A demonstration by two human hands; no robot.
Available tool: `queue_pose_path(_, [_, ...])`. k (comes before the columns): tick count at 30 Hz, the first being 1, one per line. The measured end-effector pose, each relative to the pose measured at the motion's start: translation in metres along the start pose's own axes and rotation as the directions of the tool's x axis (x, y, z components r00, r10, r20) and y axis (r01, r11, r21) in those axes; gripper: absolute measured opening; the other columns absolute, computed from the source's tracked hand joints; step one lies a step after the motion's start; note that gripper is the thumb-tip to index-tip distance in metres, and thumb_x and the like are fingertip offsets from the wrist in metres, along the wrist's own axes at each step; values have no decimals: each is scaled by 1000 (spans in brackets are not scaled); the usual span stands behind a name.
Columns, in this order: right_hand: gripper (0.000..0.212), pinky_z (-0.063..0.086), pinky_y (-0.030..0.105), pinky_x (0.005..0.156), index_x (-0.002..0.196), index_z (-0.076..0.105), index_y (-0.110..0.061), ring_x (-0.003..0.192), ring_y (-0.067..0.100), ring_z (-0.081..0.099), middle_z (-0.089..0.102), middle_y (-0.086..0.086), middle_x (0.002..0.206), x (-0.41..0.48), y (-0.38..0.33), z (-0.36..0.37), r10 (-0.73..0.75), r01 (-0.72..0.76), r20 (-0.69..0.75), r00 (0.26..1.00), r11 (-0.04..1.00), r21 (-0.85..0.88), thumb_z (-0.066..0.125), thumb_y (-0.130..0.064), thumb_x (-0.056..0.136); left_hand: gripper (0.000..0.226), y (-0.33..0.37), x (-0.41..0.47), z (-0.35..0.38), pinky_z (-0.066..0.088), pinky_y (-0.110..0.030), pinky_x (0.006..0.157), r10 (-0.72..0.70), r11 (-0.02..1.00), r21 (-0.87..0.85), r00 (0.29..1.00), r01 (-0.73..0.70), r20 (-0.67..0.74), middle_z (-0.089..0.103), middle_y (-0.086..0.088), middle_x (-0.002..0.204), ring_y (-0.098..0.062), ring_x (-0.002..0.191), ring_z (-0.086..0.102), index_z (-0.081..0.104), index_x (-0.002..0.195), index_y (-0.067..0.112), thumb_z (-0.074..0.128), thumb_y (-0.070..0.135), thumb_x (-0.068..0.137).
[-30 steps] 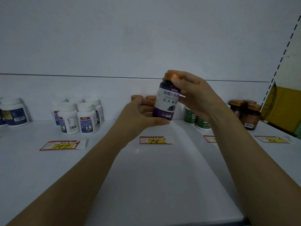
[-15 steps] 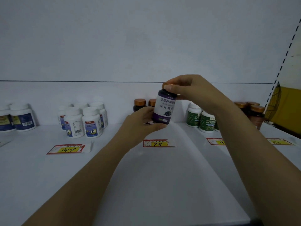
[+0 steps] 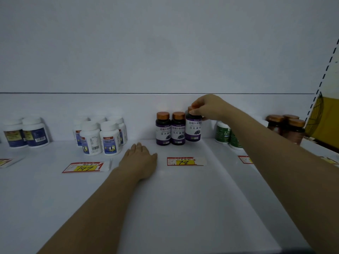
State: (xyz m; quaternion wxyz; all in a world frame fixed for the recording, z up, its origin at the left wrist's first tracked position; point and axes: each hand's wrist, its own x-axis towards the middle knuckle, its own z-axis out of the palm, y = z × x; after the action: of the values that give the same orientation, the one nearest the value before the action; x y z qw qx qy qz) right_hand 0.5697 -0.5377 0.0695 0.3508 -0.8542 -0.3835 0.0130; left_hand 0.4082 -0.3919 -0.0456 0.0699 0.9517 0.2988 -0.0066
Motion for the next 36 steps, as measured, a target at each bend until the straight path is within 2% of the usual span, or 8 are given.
queue_pose_path(3, [35,49,35,95,120,62,-6,105,22,58,64,10,118,4,16,12,18,-21,-33,999,998,-64,66,-21,88,64,1,0,0,0,-35,119,-2,1000,9,1000,1,25,-8,-13,158,-25,147,-4,-3,150,2,12,41,102])
queue_pose_path(6, [38,42,26,86,124,59,-8,105,21,54,60,10,122,5,24,20,2,-12,-79,997,992,-122,64,-24,90,64,1,-1,1,0,-35,118,-8,1000,30,999,7,32,-10,-12,158,-24,147,-5,-5,150,3,10,42,102])
queue_pose_path(11, [38,40,24,82,124,57,-8,112,24,55,58,12,127,7,30,27,-14,2,-141,990,996,-88,63,-25,91,64,1,0,1,-1,-35,119,-13,999,46,999,11,47,-10,-13,158,-24,147,-6,-5,150,3,10,43,102])
queue_pose_path(19, [45,38,25,85,135,45,-11,118,24,50,52,11,135,-2,29,18,18,-25,-42,999,989,-148,56,-28,95,65,1,4,2,3,-35,119,-16,999,37,999,14,40,-5,-14,159,-25,147,-1,-1,150,1,13,43,102])
queue_pose_path(24, [46,36,23,85,136,46,-16,121,23,49,52,9,135,-16,38,-21,-23,15,-27,999,966,-258,58,-29,93,60,12,-4,-14,21,-37,116,-43,996,68,992,51,-117,22,-18,153,-28,142,20,22,145,-2,28,38,102])
queue_pose_path(28, [34,38,22,82,126,58,-16,113,19,51,55,6,131,-26,48,-69,-63,51,-25,998,941,-333,56,-25,93,47,32,-17,-40,36,-34,101,-48,996,60,984,59,-174,44,-16,135,-27,123,42,41,133,1,32,35,101])
queue_pose_path(34, [36,37,23,85,128,56,-15,119,21,50,53,6,134,-32,78,-98,-103,114,48,994,913,-392,55,-24,94,30,122,-54,-47,40,-33,85,99,985,-101,938,-139,-331,53,-9,117,-19,103,49,51,114,10,38,33,100])
queue_pose_path(36, [38,37,24,86,132,52,-15,120,23,48,51,8,136,-32,92,-97,-114,143,96,989,908,-394,53,-26,95,30,158,-60,-34,41,-35,90,112,976,-142,935,-167,-336,53,-7,119,-24,111,49,50,115,14,38,37,99])
